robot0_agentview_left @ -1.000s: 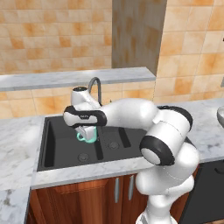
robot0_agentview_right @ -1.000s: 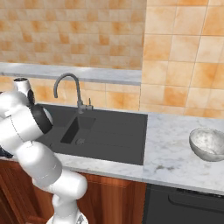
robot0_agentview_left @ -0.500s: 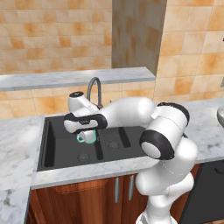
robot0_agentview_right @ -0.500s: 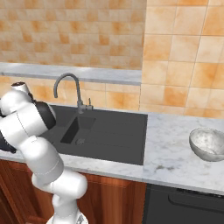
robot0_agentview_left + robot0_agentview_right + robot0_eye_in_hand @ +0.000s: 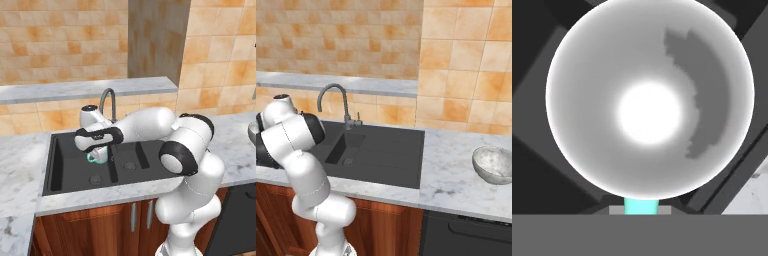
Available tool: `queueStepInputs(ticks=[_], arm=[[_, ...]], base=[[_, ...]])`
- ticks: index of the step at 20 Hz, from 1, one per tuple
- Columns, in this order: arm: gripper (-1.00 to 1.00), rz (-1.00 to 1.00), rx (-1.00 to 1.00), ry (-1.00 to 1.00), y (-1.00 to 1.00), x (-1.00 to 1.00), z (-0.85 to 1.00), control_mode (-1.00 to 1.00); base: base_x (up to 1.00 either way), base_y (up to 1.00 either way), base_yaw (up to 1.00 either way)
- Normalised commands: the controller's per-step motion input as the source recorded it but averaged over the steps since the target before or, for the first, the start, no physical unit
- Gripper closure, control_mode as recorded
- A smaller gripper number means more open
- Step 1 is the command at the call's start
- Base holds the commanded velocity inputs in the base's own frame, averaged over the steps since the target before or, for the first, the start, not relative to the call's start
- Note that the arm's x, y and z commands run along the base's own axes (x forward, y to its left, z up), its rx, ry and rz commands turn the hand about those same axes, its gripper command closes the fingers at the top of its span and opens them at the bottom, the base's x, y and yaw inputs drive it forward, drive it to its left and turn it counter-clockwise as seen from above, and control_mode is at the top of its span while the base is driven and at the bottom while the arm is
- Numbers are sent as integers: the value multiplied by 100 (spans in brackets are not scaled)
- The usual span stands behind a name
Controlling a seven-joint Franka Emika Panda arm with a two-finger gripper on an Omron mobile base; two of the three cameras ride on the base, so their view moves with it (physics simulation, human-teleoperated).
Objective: Pick the mug and place it in the sink. Pick the bowl and place it in the open cabinet and then close the cabinet.
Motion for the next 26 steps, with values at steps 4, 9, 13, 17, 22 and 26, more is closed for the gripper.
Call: queueStepInputs(ticks=[4, 9, 13, 17, 22, 26], arm=[[100, 4, 0, -1, 0, 16, -18, -100], [100, 0, -3, -6, -2, 7, -18, -100], [100, 0, 0, 3, -4, 36, -27, -100], [100, 0, 2, 6, -6, 33, -23, -100], [100, 0, 0, 0, 0, 33, -29, -100], [100, 0, 0, 0, 0, 29, -32, -100]], base=[[0, 0, 0], [0, 0, 0], [0, 0, 0], [0, 0, 0], [0, 0, 0], [0, 0, 0]])
